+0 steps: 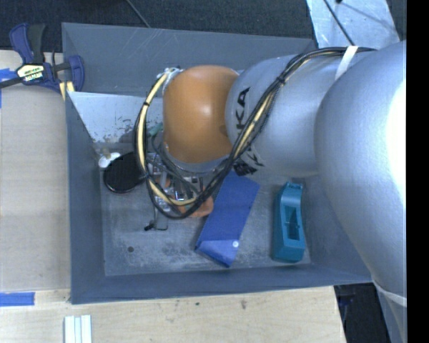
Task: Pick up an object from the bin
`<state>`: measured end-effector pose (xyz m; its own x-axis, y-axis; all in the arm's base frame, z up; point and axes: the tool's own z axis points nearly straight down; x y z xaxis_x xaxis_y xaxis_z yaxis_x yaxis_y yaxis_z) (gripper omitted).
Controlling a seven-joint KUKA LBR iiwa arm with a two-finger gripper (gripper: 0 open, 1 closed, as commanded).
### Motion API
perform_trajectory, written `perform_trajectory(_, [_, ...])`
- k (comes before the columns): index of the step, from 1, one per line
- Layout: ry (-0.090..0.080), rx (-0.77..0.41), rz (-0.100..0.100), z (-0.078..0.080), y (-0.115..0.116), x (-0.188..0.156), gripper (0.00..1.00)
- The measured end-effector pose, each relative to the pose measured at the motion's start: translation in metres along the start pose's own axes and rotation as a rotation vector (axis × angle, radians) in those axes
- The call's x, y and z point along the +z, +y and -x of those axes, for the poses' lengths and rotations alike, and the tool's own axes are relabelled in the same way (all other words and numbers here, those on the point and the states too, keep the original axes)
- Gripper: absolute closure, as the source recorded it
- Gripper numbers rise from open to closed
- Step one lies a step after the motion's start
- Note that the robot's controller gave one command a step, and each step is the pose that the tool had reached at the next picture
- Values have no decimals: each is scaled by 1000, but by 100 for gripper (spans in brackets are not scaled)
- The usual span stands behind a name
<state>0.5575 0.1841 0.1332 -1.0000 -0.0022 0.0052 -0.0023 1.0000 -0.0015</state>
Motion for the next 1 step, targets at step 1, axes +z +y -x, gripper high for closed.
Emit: perform_trajectory(1, [-7,2,3,2,0,-5,0])
